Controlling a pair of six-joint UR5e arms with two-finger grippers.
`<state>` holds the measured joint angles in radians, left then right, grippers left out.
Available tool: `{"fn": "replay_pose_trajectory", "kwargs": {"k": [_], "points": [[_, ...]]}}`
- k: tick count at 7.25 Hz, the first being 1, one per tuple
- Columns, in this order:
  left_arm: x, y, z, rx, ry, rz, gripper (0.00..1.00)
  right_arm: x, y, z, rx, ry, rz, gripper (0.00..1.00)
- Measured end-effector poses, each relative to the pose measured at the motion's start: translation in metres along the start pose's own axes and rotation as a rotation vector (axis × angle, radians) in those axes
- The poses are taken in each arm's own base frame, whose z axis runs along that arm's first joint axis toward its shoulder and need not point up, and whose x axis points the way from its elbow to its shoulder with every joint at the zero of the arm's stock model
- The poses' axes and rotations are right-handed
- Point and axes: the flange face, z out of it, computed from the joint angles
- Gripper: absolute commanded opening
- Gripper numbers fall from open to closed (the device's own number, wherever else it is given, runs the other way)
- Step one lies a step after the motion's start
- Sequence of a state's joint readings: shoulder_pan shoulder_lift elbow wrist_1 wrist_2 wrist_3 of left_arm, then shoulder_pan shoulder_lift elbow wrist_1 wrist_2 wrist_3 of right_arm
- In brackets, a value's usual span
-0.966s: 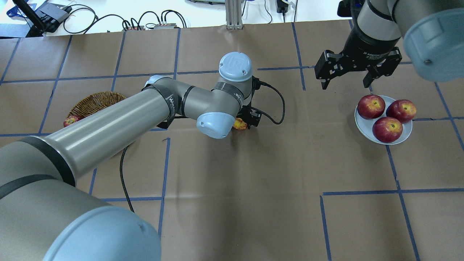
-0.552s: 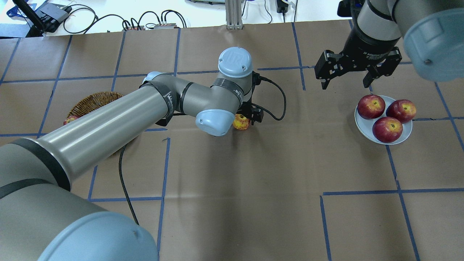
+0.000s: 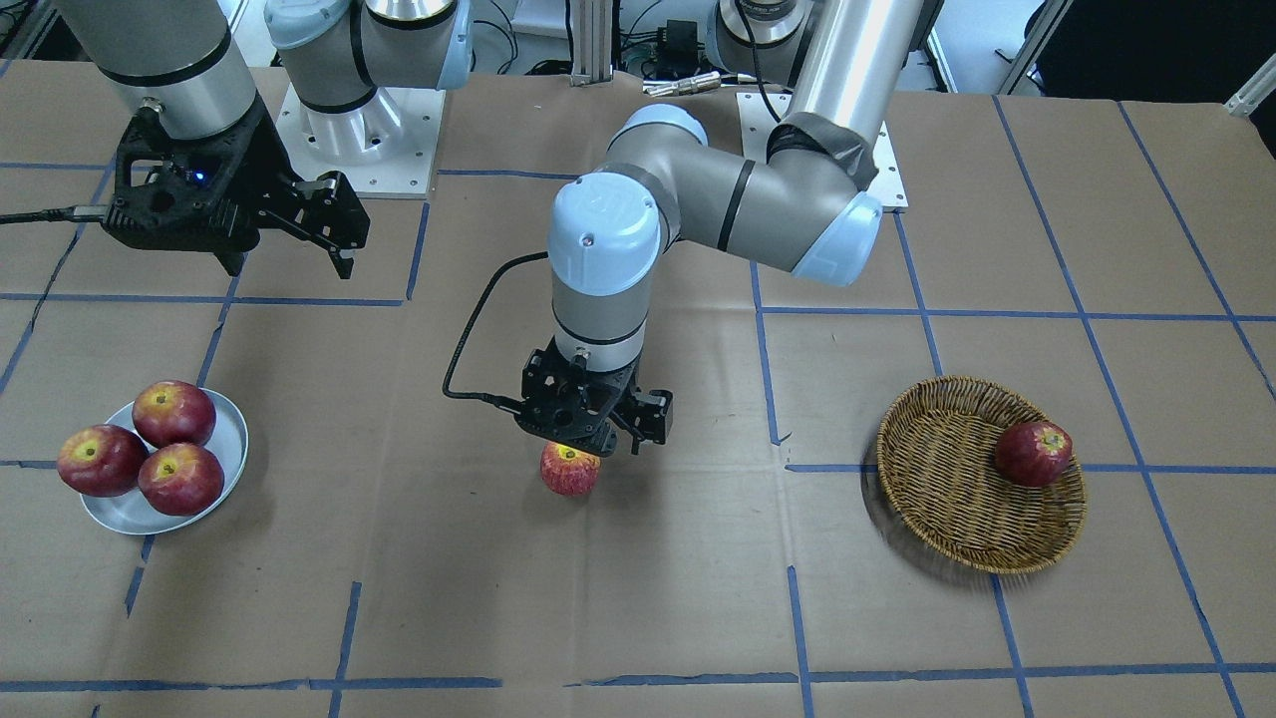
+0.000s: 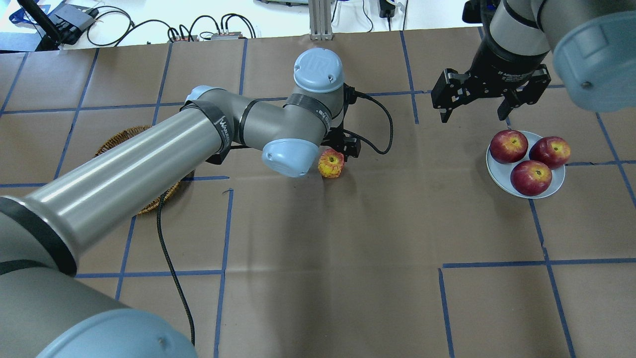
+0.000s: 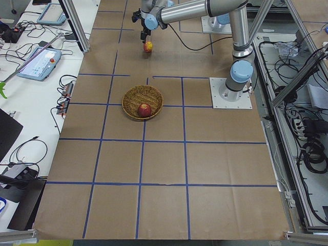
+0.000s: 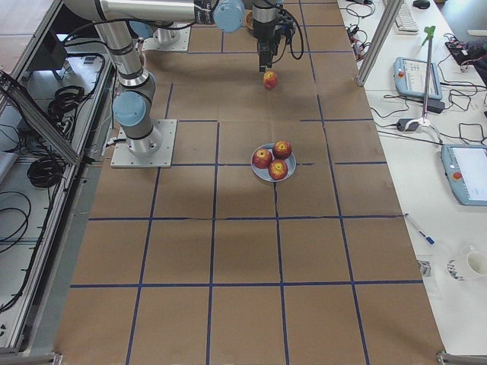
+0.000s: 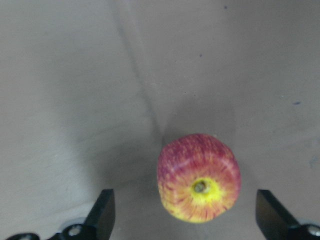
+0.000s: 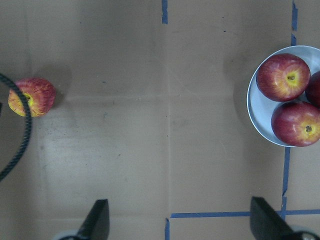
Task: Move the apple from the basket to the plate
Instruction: 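Open the left gripper and raise it back above the basket, then reach the right gripper down to the apple at the table center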
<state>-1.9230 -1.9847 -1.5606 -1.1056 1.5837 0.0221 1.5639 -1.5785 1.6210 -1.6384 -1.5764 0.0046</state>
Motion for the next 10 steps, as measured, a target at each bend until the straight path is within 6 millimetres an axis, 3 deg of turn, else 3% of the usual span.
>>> {"fn": "replay_pose_trajectory", "kwargs": {"k": [3, 4, 6, 7, 8, 10], "points": [[-0.117, 0.053, -0.092, -0.079, 0.01, 0.087, 0.99, 0.0, -0.002, -0.006, 0.022, -0.005, 0.001, 1.0], [-0.144, 0.079, -0.123, -0.108, 0.019, 0.057, 0.99, -0.001, -0.002, -0.007, 0.025, -0.009, 0.002, 1.0], [-0.159, 0.124, -0.184, -0.116, 0.024, 0.004, 0.99, -0.01, -0.006, -0.009, 0.06, -0.018, 0.008, 1.0], [-0.157, 0.14, -0.204, -0.112, 0.019, -0.014, 0.99, -0.029, -0.012, -0.002, 0.077, -0.023, 0.017, 1.0], [-0.155, 0.15, -0.212, -0.116, 0.017, -0.051, 0.99, -0.061, -0.018, 0.012, 0.079, -0.028, 0.019, 1.0], [-0.154, 0.153, -0.204, -0.129, 0.026, -0.108, 0.99, -0.135, -0.026, 0.051, 0.088, -0.039, 0.044, 1.0]]}}
